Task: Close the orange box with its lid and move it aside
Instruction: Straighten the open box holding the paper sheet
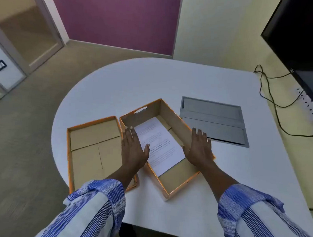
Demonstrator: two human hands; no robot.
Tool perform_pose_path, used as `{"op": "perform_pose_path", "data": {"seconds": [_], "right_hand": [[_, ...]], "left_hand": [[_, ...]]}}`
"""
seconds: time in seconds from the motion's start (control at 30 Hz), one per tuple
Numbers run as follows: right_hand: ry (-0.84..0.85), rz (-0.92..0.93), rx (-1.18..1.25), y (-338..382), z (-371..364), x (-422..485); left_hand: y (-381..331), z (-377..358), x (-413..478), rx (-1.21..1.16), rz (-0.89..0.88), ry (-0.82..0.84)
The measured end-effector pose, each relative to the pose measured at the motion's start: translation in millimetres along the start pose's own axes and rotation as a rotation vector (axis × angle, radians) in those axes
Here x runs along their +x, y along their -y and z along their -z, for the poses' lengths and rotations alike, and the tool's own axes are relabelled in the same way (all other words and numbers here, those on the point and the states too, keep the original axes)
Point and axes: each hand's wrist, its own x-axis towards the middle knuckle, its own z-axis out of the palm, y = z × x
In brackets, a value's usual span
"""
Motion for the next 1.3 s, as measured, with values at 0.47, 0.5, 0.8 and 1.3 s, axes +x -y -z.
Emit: {"op": "perform_pose_path", "data": {"seconds": [0.47,0.5,0.8,1.3], "right_hand": [[-0.06,-0.135,0.18,-26,-1,-7],[-0.073,-0.144,0.198,-29,-1,-8],[-0.191,-0.242,0.331,-43,-11,-20],[-0.347,-0.279,0.325,-17,-17,-21]], "left_hand": [[-4,-6,3,-0.424,0.259,0.071],[-1,-5,6,-0.411,0.217,0.074],[5,-9,20,-0.324,-0.073,0.233],[21,-12,19,-0.505,0.013,0.217]]}}
